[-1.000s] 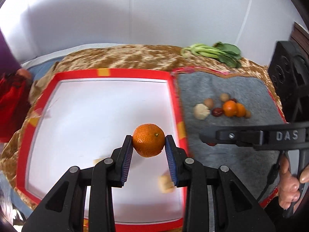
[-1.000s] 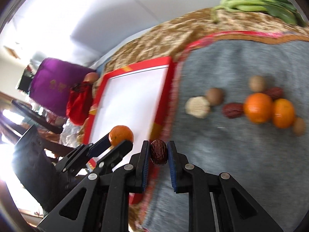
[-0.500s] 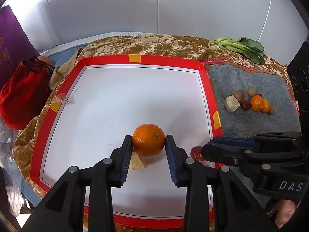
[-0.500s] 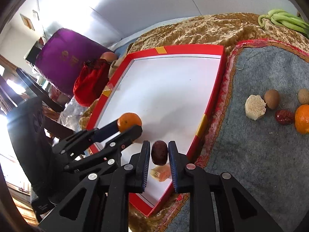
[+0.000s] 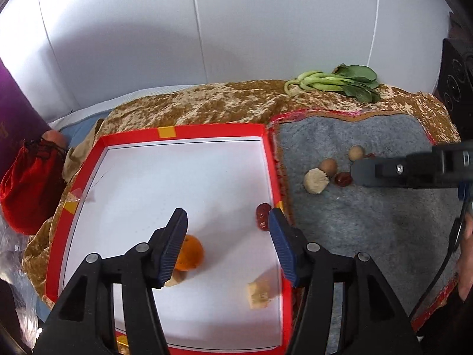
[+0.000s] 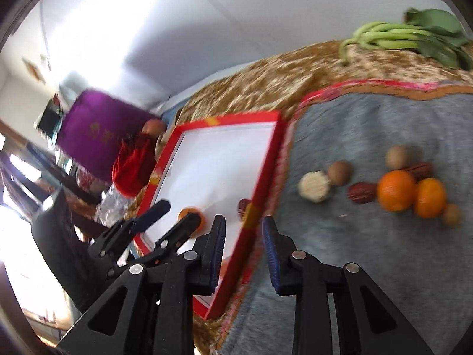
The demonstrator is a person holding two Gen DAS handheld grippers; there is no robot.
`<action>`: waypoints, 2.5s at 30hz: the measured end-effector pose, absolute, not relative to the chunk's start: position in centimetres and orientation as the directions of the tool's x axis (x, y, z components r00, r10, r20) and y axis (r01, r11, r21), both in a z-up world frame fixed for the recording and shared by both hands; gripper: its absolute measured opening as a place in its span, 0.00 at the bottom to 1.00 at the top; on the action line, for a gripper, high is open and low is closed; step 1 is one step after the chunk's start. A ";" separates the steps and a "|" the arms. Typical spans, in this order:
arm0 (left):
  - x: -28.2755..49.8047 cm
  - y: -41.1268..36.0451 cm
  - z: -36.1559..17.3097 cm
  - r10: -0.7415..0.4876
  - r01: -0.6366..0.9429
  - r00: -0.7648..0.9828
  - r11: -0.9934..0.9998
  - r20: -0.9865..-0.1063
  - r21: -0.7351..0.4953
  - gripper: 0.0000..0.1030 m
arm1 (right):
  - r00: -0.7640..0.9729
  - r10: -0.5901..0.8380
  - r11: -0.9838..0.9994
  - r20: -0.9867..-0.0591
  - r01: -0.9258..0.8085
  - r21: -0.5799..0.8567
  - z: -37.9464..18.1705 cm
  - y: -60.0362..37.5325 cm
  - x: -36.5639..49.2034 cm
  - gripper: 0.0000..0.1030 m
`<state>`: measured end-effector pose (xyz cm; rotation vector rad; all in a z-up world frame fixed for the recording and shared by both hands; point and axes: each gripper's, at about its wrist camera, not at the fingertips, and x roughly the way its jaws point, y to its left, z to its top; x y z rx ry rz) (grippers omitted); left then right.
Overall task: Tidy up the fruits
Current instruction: 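Reach the left tool to an orange while the right tool grasps another orange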
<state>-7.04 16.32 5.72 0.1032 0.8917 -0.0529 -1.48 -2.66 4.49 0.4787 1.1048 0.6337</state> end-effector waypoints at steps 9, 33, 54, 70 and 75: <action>-6.3 10.1 5.5 -0.054 0.226 0.635 0.967 -0.771 0.117 0.56 | 0.385 0.633 0.717 -0.672 0.036 0.697 3.9 -14.3 -0.3 0.34; -4.2 5.9 3.4 -0.152 0.370 0.540 0.926 -0.828 0.071 0.58 | 0.322 0.497 0.823 -0.806 0.118 0.555 0.6 -15.6 0.8 0.34; -3.8 5.3 5.2 -0.262 0.571 0.529 0.813 -0.807 0.110 0.58 | 0.227 0.534 0.822 -0.814 0.087 0.563 -1.9 -12.1 3.5 0.50; -4.1 4.2 4.5 -0.265 0.628 0.526 0.761 -0.808 0.159 0.58 | 0.265 0.657 0.660 -0.706 0.253 0.708 -4.2 -16.2 3.4 0.31; -3.4 2.9 4.2 -0.304 0.659 0.512 0.739 -0.803 0.140 0.58 | 0.280 0.655 0.655 -0.702 0.252 0.712 -3.7 -17.9 2.9 0.31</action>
